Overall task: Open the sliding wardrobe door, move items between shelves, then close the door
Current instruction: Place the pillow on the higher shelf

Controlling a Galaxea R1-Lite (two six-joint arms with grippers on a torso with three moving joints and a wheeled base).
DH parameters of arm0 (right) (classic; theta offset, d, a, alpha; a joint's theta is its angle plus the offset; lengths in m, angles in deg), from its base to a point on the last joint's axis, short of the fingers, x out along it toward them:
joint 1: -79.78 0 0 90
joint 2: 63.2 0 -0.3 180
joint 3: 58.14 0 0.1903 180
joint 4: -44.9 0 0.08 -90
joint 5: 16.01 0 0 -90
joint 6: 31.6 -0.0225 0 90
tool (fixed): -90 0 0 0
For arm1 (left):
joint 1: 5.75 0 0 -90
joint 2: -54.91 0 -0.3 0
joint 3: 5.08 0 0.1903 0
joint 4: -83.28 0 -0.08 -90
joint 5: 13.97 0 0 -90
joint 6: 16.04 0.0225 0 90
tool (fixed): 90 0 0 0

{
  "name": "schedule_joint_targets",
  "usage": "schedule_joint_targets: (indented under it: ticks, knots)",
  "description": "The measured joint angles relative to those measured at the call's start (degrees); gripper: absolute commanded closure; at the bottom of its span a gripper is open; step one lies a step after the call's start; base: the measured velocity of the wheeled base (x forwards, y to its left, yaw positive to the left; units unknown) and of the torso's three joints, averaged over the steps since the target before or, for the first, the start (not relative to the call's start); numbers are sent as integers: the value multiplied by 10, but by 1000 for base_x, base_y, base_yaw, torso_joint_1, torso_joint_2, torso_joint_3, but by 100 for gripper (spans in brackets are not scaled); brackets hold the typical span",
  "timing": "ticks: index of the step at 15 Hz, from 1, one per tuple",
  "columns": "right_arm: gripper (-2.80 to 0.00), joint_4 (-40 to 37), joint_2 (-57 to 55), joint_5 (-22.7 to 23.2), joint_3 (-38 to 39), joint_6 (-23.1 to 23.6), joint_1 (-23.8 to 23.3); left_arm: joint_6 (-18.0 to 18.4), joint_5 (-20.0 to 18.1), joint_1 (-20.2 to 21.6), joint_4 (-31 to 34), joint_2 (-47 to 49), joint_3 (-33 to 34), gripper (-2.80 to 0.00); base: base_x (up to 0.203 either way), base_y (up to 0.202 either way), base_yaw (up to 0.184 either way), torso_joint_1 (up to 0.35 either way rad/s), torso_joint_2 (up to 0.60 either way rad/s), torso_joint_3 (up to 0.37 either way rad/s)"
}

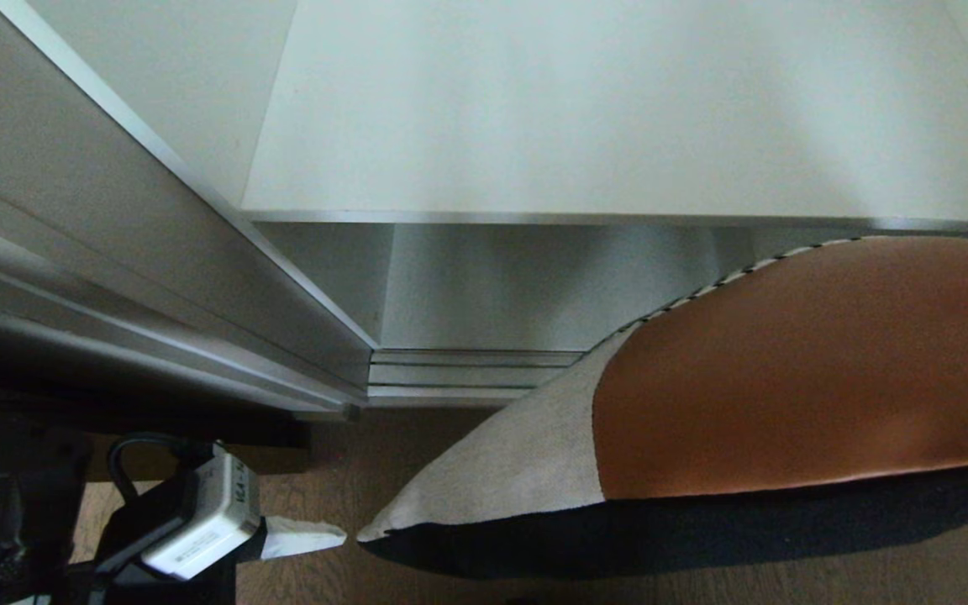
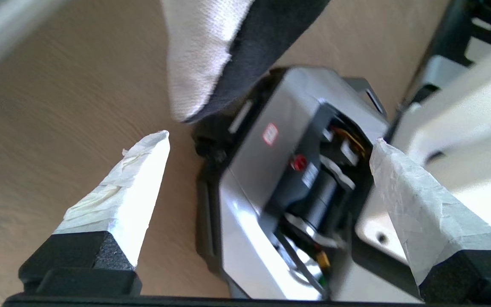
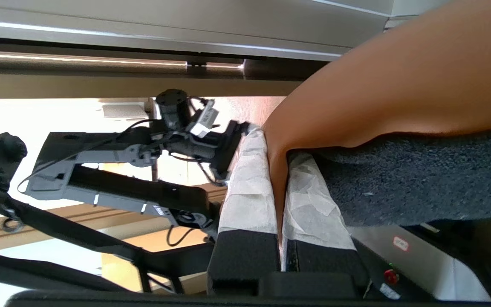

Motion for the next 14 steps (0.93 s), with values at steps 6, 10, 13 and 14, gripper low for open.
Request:
schedule_joint_targets:
  ticks: [6,10,13,14]
  knots:
    - [0,-47,3,1,-23,-16,35,8,5,-2,-52,24,-3,-280,0,0,0,0,0,0]
    - [0,-89,13,2,-36,-16,63,18,7,-2,-107,47,-5,-280,0,0,0,0,0,0]
    - [0,-109,19,2,-45,-16,76,25,10,-11,-143,74,-3,-280,0,0,0,0,0,0]
    - [0,-110,19,2,-46,-17,78,26,10,-16,-149,82,-3,-280,0,0,0,0,0,0]
